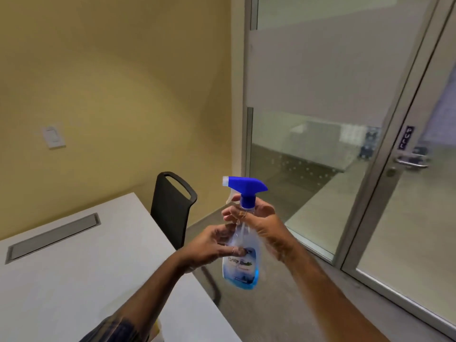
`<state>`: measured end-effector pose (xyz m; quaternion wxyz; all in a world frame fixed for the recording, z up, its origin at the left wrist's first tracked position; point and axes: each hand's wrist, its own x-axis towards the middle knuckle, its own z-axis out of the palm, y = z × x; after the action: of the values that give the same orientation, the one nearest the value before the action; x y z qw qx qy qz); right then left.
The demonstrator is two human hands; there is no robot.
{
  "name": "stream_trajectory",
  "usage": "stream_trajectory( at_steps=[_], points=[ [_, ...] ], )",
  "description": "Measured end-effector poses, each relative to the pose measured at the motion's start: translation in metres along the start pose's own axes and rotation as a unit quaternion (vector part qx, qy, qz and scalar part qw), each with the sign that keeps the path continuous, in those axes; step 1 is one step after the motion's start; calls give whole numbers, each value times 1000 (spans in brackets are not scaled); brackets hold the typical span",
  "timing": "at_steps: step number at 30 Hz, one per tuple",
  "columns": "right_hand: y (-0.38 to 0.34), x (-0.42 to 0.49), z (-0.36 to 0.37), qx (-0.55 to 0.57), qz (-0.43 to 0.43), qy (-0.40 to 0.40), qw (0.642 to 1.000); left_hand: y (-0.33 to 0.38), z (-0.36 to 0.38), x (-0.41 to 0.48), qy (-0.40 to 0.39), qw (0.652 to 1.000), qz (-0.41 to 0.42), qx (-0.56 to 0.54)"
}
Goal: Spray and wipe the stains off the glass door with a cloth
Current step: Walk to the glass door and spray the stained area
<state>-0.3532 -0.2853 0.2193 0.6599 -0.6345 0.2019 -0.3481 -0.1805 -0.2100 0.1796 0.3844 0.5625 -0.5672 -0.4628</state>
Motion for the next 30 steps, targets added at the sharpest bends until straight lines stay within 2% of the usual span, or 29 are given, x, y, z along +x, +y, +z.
stream_trajectory(
  at_steps=[8,17,21,24,28,30],
  points=[
    [-52,-53,-153,25,-24,-33,999,65,127,86,-104,994,25,-9],
    [-108,-122,-297,1,-64,43,997,138,256,181,-197,979,30,33],
    [-123,-146,-353,-14,-98,125,987,167,308,221,-222,973,62,27],
    [-133,-160,-393,-12,-121,207,971,182,343,256,-211,973,89,42],
    [-142,-172,-446,-46,-145,329,932,198,374,309,-197,968,146,52],
    [-146,-175,-472,-63,-152,376,912,207,383,340,-165,969,179,44]
  ],
)
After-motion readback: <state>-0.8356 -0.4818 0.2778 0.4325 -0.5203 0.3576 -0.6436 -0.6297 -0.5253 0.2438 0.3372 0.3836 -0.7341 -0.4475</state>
